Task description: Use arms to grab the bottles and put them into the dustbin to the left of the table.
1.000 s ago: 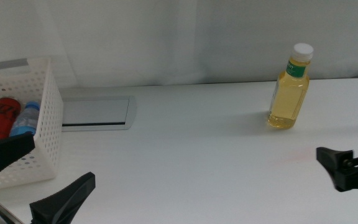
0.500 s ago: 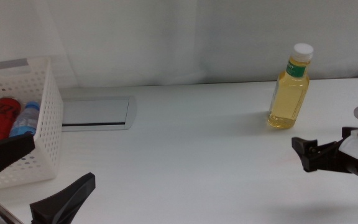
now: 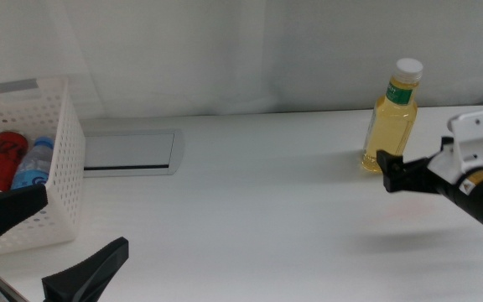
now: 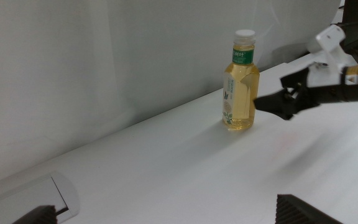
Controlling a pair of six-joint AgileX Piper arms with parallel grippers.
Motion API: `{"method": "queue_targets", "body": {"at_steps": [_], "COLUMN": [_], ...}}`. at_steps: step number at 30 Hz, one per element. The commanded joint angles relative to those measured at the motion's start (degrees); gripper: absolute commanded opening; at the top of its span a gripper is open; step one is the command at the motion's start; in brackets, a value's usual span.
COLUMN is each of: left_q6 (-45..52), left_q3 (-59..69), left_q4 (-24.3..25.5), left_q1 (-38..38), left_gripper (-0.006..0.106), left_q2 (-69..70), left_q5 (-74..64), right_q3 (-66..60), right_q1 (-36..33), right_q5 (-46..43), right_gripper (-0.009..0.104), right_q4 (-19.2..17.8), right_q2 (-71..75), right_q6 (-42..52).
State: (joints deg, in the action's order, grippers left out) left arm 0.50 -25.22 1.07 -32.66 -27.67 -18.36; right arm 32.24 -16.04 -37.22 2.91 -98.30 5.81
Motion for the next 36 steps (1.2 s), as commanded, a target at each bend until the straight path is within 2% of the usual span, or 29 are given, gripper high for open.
{"method": "queue_targets", "body": {"at_steps": [1,22,28,31,33,36], "left_q6": [-0.1,-0.1,-0.1,-0.1,-0.1,-0.1], "left_q3": [0.3,0.3,0.3,0.3,0.3,0.3], "left_q4": [-0.5,-0.5,-0.5,-0.5,-0.5,-0.5], "left_q1": [-0.6,-0.6,-0.6,-0.6,-0.6,-0.6], "left_gripper": [0.091,0.091,0.091,0.091,0.091,0.091], "left_q2": [0.2,0.2,0.2,0.0,0.0,0.0], "left_q5": [-0.2,-0.2,-0.2,-0.2,-0.2,-0.2], "right_q3": [3.3,20.4,23.0,23.2,23.2,23.2], "right_q1": [0.3,0.1,0.1,0.1,0.1,0.1], "right_q5": [-0.2,2.2,3.7,4.3,4.7,5.1], "right_gripper": [0.103,0.103,0.098,0.084,0.066,0.030], "right_q4": [-0.8,-0.7,2.7,3.3,3.3,3.6], "right_q2": [-2.2,-17.9,-19.4,-19.5,-19.5,-19.5], "right_q6": [0.7,0.2,0.2,0.2,0.2,0.2]}}
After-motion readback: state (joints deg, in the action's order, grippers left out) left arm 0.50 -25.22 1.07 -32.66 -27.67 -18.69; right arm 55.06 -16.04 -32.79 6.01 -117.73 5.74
